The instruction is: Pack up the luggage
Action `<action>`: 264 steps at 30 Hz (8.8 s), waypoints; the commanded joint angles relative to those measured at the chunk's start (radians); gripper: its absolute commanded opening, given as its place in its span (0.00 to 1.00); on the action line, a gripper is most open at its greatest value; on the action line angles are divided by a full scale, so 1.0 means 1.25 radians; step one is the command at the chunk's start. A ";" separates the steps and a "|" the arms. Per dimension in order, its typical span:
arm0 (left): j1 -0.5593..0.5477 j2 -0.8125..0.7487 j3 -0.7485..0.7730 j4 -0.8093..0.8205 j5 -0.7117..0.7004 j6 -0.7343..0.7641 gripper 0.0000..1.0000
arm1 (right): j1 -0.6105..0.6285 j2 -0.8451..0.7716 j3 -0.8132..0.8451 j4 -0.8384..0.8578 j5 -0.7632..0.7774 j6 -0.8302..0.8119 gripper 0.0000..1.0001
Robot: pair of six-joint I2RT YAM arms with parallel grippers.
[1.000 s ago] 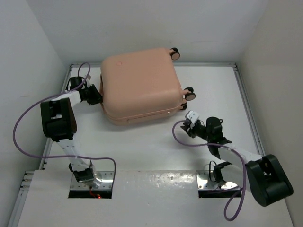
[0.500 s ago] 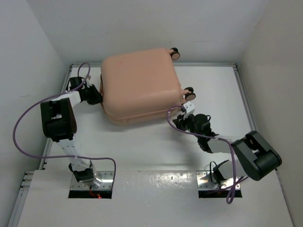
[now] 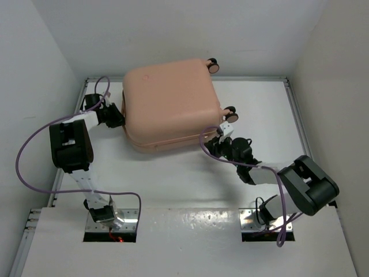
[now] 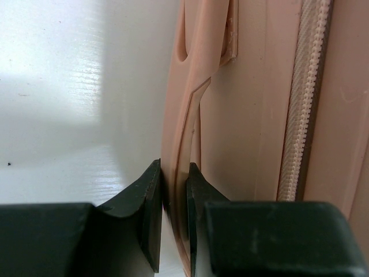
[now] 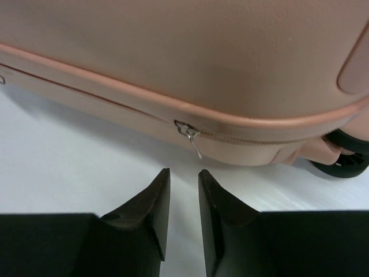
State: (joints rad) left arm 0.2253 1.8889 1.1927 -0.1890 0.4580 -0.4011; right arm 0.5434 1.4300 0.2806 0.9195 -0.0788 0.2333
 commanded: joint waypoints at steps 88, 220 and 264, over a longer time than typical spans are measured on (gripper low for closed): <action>0.206 0.508 0.728 -0.275 -0.240 0.228 0.00 | -0.426 0.675 0.858 -0.018 -0.015 0.021 0.00; -0.080 -0.453 -0.063 -0.536 -0.560 0.045 0.00 | 0.113 0.716 0.931 -0.028 0.021 0.070 0.00; 0.097 -0.096 0.058 -0.262 -0.687 0.175 0.00 | -0.091 1.199 1.589 -0.072 0.009 -0.069 0.00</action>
State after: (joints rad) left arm 0.2981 1.5684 1.3197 -0.8139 -0.2054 -0.1638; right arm 0.4969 2.8780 2.2597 0.8001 -0.2863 0.2359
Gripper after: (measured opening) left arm 0.675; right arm 0.006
